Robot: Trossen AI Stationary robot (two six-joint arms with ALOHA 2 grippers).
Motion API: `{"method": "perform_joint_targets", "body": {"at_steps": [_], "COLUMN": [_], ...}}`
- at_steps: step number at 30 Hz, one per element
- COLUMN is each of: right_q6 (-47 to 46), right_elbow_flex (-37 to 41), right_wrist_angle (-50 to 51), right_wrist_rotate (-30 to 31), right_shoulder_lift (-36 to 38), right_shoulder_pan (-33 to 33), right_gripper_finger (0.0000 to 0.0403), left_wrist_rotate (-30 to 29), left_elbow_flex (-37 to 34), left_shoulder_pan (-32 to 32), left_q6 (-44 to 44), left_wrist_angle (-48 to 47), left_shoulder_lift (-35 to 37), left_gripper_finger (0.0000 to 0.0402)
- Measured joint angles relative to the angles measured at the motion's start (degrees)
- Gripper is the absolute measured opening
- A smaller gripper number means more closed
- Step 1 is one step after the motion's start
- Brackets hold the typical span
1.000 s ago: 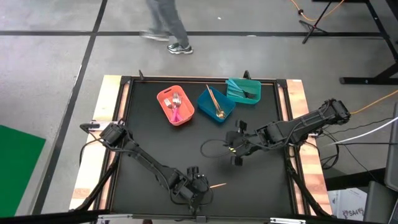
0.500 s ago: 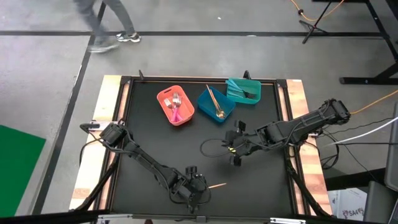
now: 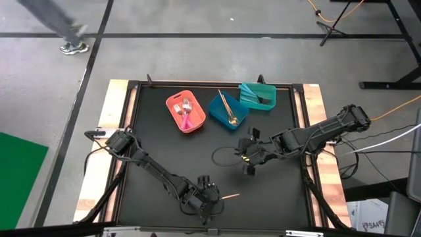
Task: Sort silverware by color (type)
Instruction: Put the gold fork into the blue bin
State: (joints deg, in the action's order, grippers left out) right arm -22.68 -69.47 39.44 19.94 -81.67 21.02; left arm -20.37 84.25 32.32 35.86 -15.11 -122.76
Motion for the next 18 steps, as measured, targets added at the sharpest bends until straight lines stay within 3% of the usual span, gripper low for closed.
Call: {"method": "perform_joint_targets", "body": {"at_steps": [18], "right_q6": [0.04], "right_elbow_flex": [0.00], "right_wrist_angle": [-0.20], "right_wrist_rotate": [0.00], "right_shoulder_lift": [0.00], "right_shoulder_pan": [-0.04], "right_gripper_finger": [0.0062], "left_wrist_rotate": [-0.49], "left_elbow_flex": [0.09], "left_shoulder_pan": [0.13], "left_q6": [0.00], "left_wrist_angle": [0.85], "left_shoulder_lift": [-3.43], "left_gripper_finger": [0.0131]}}
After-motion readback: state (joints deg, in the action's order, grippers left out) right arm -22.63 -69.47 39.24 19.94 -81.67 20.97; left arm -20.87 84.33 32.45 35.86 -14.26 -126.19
